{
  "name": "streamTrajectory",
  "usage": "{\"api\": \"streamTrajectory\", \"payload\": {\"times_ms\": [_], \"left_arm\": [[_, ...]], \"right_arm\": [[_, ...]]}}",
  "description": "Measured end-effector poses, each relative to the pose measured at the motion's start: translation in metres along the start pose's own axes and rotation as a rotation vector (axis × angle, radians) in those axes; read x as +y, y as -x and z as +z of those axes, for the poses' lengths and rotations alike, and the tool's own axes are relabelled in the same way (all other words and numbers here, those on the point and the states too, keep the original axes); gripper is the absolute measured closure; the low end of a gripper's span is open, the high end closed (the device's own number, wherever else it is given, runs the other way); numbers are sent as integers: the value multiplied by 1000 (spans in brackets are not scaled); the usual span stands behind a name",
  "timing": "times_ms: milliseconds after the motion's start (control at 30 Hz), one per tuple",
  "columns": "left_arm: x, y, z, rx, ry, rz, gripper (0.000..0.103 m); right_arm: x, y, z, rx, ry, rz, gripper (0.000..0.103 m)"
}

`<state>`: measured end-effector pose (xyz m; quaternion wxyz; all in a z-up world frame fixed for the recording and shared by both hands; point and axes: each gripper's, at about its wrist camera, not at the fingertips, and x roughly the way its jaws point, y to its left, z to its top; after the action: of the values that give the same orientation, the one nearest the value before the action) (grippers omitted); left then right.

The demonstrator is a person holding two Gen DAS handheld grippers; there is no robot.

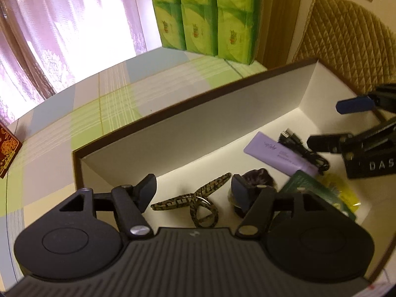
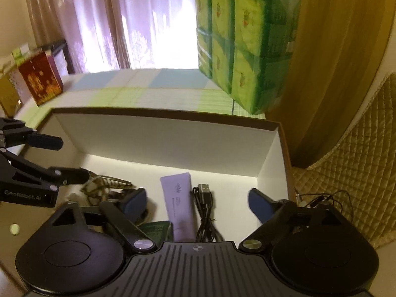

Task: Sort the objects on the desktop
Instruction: 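Open both grippers to release the cable and clip in the box, then withdraw both tools from the box toward the white spoon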

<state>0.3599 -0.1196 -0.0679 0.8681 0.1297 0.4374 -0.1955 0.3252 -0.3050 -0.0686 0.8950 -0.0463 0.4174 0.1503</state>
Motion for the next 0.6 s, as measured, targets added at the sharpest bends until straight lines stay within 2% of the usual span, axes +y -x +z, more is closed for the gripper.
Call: {"api": "streamTrajectory", "payload": {"times_ms": [67, 167, 600], "left_arm": [[0, 12, -3, -15, 17, 5, 22], [0, 28, -8, -26, 35, 12, 14], [-5, 101, -48, -78, 126, 42, 3]], "right_arm": [[0, 11, -5, -11, -6, 17, 5], [4, 24, -11, -14, -7, 18, 2], [28, 70, -48, -45, -81, 38, 2]]}}
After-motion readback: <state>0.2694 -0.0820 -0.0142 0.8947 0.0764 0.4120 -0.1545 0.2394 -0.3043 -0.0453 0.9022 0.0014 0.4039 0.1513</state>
